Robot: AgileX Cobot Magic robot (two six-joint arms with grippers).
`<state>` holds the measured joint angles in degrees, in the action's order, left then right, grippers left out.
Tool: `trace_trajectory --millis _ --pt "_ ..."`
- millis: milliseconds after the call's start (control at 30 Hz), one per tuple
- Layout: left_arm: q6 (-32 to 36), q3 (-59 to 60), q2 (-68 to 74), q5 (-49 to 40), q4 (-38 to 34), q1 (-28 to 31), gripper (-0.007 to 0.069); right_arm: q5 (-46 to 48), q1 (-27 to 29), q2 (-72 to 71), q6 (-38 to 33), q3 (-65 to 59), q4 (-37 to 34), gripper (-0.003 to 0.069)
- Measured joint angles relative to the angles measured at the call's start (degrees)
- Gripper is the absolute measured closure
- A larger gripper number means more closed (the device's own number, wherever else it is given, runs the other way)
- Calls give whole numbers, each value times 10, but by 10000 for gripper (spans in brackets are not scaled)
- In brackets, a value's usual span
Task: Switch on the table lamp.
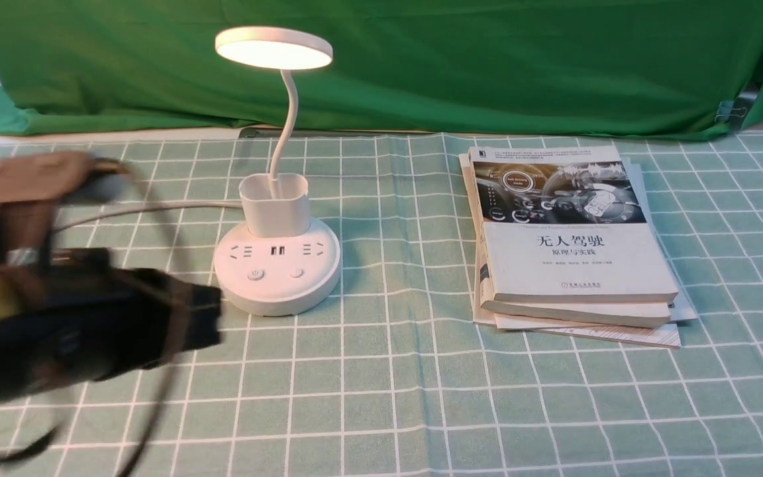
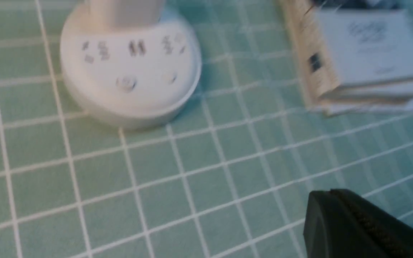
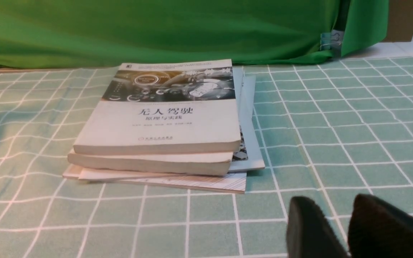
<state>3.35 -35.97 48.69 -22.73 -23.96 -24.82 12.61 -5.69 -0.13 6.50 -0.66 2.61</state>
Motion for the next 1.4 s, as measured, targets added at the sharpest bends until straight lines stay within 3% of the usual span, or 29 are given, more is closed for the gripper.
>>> trace_trajectory --millis 367,733,900,1067,1233,1400 --pt "13 91 -325 44 26 0 624 0 0 0 0 0 0 421" --pt "33 107 -394 75 74 1 624 0 0 0 0 0 0 419" --pt "36 179 -429 210 132 81 624 1 0 0 0 0 0 420" --pt "-26 274 -470 310 150 200 624 1 0 0 0 0 0 420" --pt "-116 352 -486 283 185 252 623 0 0 0 0 0 0 420" --pt "-158 363 -487 127 205 255 622 1 0 0 0 0 0 421"
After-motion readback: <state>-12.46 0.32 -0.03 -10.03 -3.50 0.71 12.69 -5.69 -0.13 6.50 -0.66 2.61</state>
